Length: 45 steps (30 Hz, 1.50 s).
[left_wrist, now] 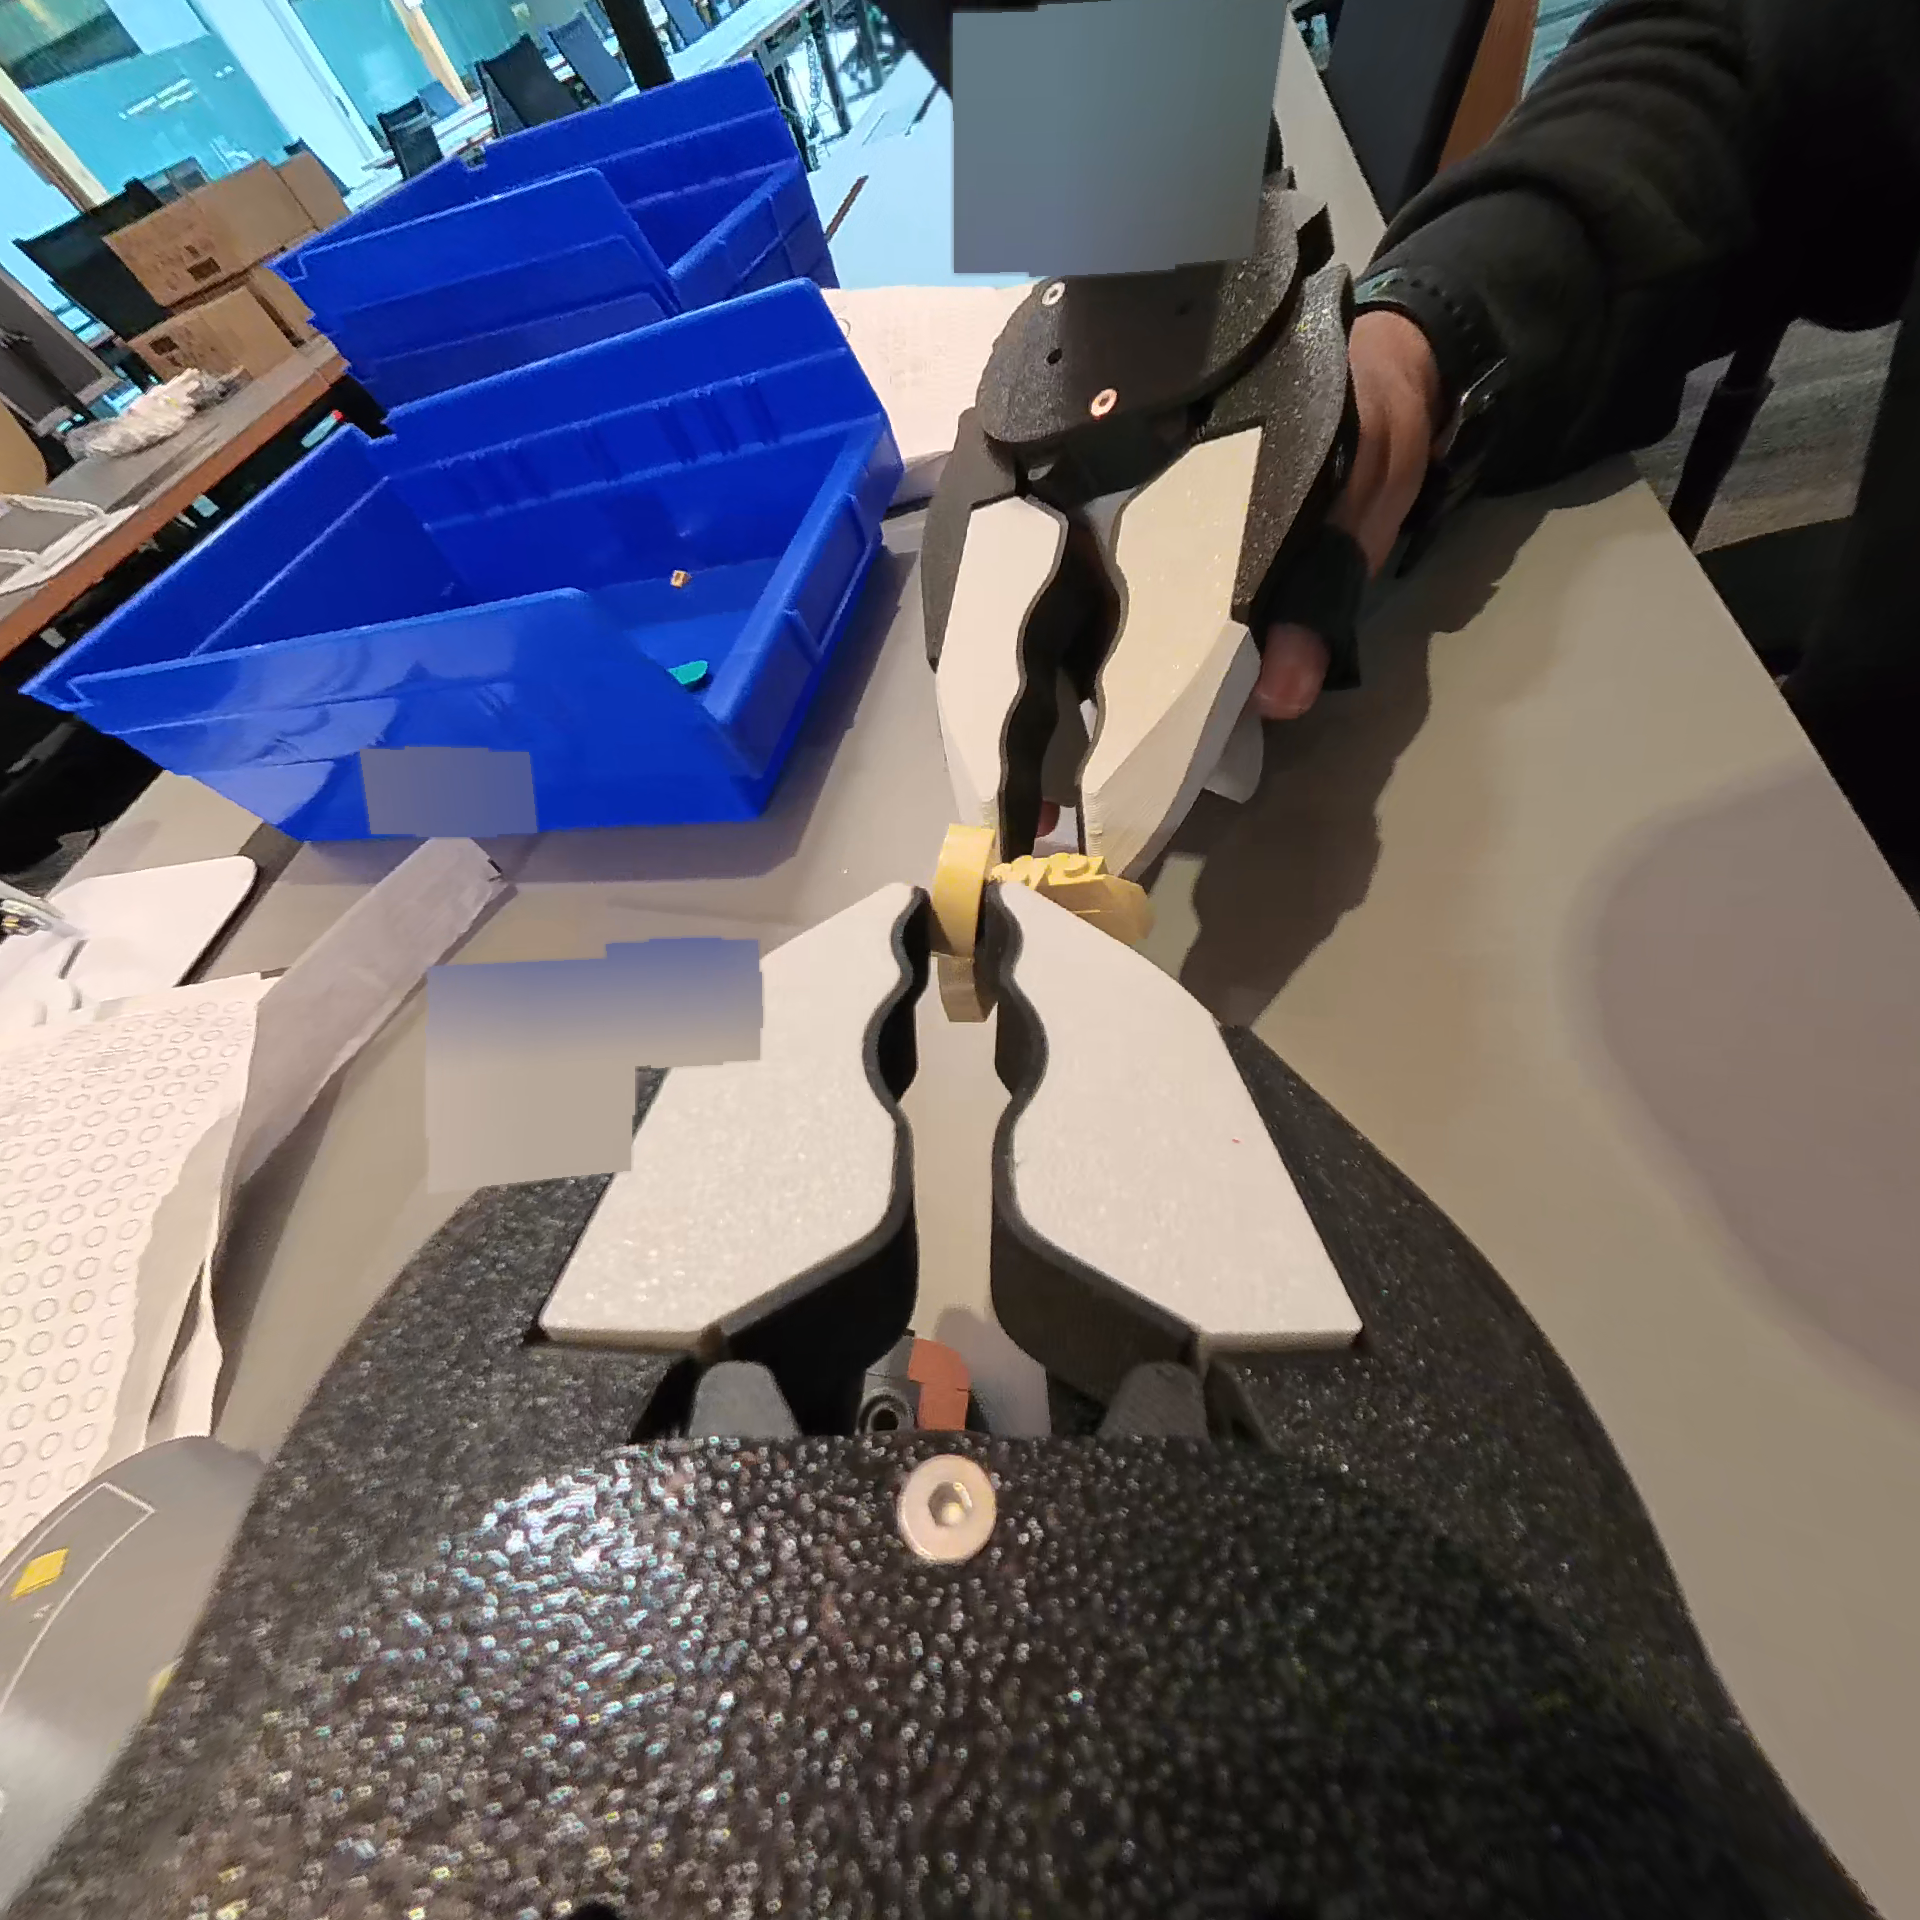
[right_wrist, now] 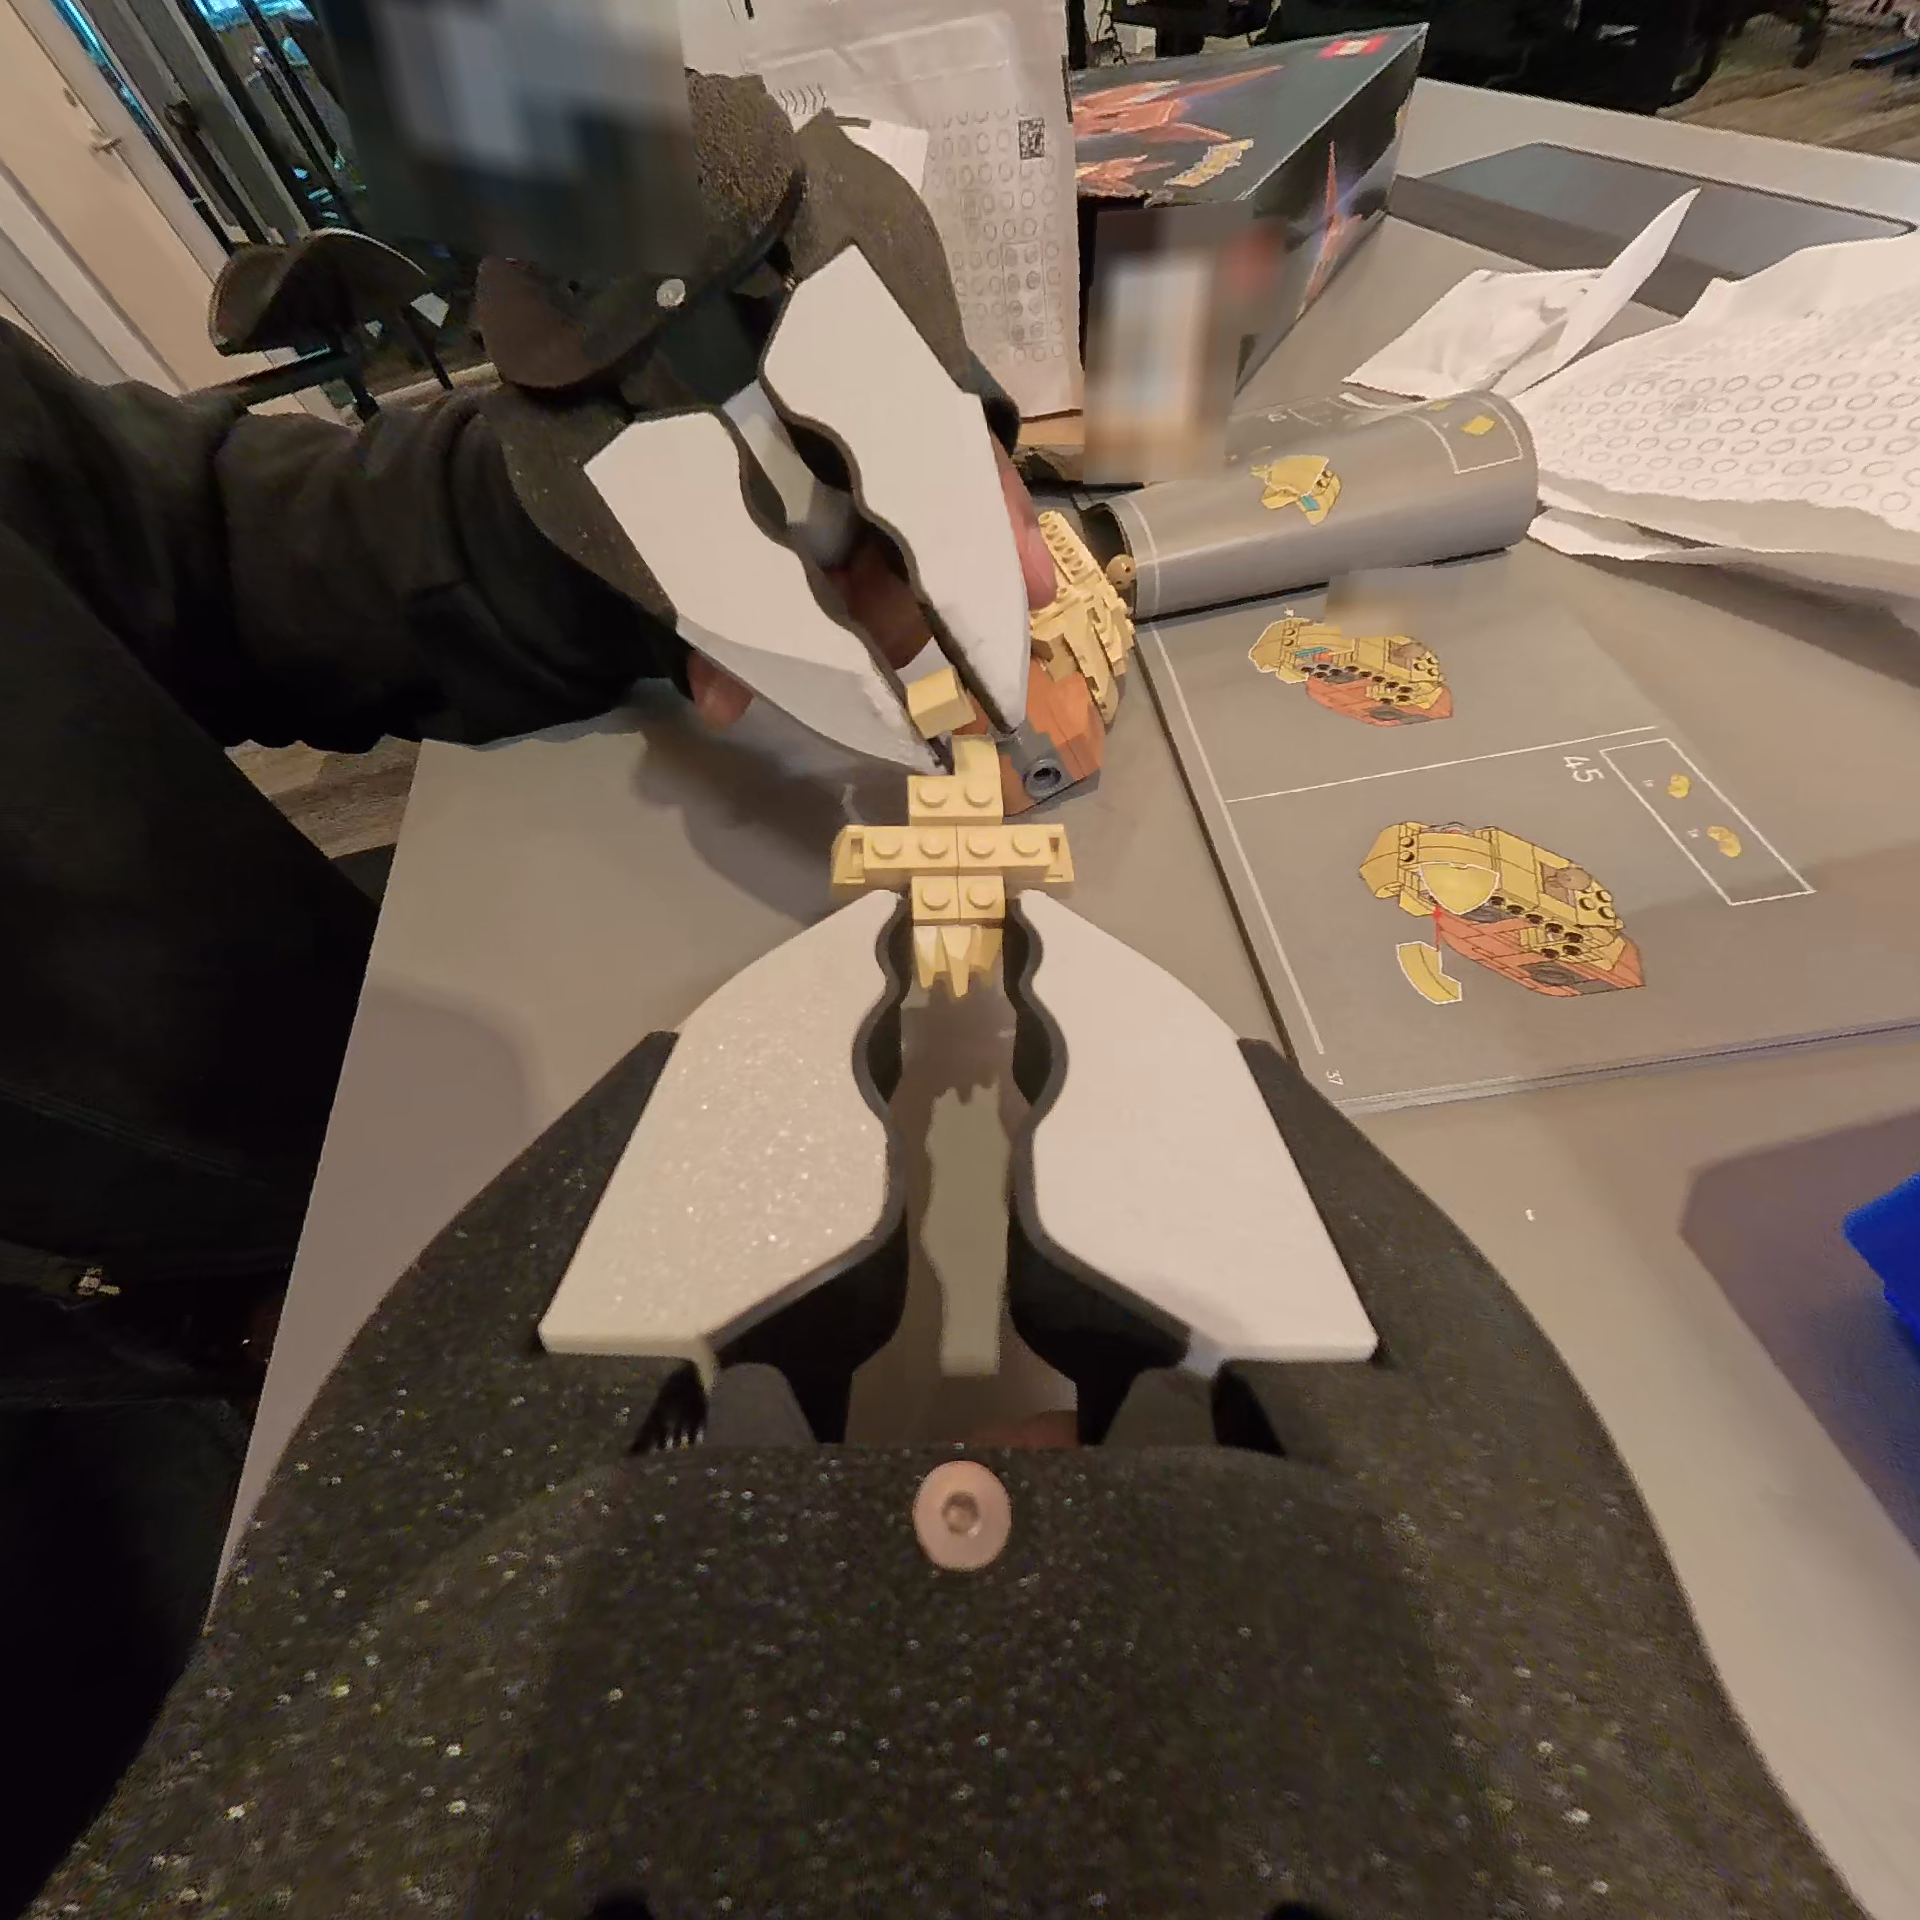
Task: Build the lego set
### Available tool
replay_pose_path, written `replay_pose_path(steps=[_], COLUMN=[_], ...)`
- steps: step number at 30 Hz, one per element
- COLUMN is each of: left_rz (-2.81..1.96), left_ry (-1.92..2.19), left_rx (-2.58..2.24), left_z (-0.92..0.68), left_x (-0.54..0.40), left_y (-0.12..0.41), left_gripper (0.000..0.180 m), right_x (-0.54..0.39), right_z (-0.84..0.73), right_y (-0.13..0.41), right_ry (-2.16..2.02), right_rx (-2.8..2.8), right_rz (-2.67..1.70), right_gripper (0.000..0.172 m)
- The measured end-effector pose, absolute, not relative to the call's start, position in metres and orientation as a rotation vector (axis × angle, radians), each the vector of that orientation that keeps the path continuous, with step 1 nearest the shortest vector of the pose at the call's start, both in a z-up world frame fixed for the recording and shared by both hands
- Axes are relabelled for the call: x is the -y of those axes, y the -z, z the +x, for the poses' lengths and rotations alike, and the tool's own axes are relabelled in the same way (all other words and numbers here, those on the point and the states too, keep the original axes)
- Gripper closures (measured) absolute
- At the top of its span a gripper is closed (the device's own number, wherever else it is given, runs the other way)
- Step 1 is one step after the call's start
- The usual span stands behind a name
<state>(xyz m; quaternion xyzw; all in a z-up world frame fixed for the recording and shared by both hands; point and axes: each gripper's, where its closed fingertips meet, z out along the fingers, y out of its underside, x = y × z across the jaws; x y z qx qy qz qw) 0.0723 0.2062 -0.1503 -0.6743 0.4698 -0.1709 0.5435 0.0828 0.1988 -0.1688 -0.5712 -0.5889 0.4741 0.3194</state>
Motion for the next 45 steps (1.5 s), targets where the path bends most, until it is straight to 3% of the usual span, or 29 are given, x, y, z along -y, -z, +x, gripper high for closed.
replay_pose_path(steps=[12,23,45], left_rz=[-1.685,-1.767,-1.810], left_ry=[0.465,0.751,0.663], left_rx=[-1.162,-1.064,-1.105], left_z=[0.071,0.072,0.084], left_x=[-0.198,-0.185,-0.198], left_y=[0.155,0.127,0.097], left_gripper=[0.171,0.171,0.171], right_x=[-0.197,-0.185,-0.193], right_z=[0.083,0.079,0.090], right_y=[0.168,0.146,0.114], right_ry=[-1.257,-1.458,-1.747], right_rx=[1.549,1.422,1.128], right_rz=[-1.493,-1.438,-1.379], right_gripper=[0.155,0.155,0.155])
